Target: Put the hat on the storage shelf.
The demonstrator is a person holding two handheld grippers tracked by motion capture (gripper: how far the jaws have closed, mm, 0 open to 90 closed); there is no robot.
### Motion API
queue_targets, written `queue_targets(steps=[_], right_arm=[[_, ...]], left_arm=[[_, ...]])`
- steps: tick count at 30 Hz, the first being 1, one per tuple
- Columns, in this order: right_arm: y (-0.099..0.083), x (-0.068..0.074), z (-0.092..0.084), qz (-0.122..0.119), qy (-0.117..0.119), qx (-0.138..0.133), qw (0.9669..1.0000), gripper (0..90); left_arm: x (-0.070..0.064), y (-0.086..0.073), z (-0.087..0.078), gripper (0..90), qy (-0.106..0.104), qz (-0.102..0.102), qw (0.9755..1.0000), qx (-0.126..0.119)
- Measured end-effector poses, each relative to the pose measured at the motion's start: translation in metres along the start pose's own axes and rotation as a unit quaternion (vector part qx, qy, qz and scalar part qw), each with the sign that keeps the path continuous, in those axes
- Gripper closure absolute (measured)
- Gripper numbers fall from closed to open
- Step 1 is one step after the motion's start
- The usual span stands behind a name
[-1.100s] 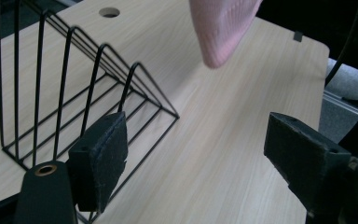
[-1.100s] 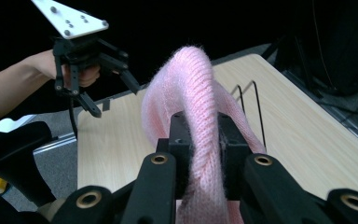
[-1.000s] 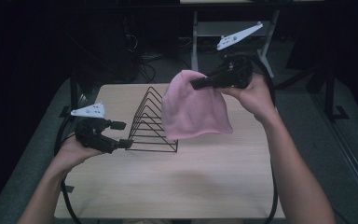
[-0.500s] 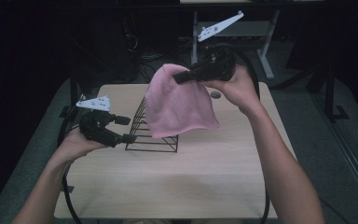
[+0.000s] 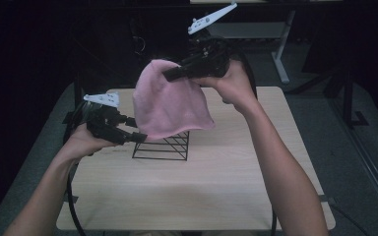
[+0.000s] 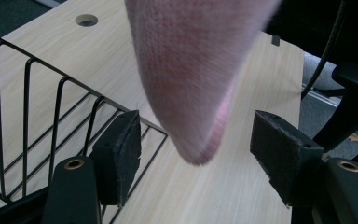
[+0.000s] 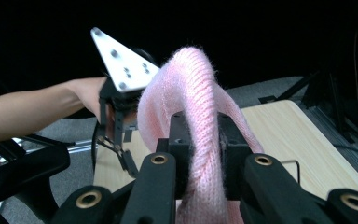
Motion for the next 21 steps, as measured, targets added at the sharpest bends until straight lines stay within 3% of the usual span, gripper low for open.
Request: queue_targets(steps=[2, 3, 4, 6, 11, 21], right_arm=[[0.004, 0.001, 0.003, -0.004, 0.001, 0.0, 1.0, 79.1], [0.006, 0.002, 0.005, -0.006, 0.002, 0.0, 1.0, 79.1], [0.01, 0.002, 0.007, -0.009, 0.003, 0.001, 1.0, 79.0], [0.011, 0.003, 0.008, -0.009, 0.003, 0.001, 1.0, 79.1], [0.014, -0.003, 0.013, -0.007, -0.001, -0.004, 1.0, 79.1], [0.016, -0.017, 0.016, 0.003, -0.02, -0.017, 0.9997, 79.2]], left_arm=[[0.003, -0.001, 0.0, 37.2, -0.006, -0.003, 1.0, 0.006], [0.003, -0.002, 0.0, 40.6, -0.01, -0.005, 0.9999, 0.006], [0.004, -0.002, 0.0, 50.1, -0.013, -0.005, 0.9999, 0.006], [0.006, -0.003, -0.001, 54.0, -0.015, -0.002, 0.9998, 0.011], [0.013, -0.001, -0.006, 76.3, -0.004, -0.005, 0.9998, 0.017], [0.031, 0.001, -0.015, 81.4, 0.026, -0.009, 0.9992, 0.03]])
Point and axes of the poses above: each handheld gripper's, and its own axes: z roughly forward along the jaws, y roughly out of its top, x roughly to its left, the point moved 7 cm from there along z, roughly forward along the jaws, and after that the axes turned 11 degrees about y, right-handed, at the moved point
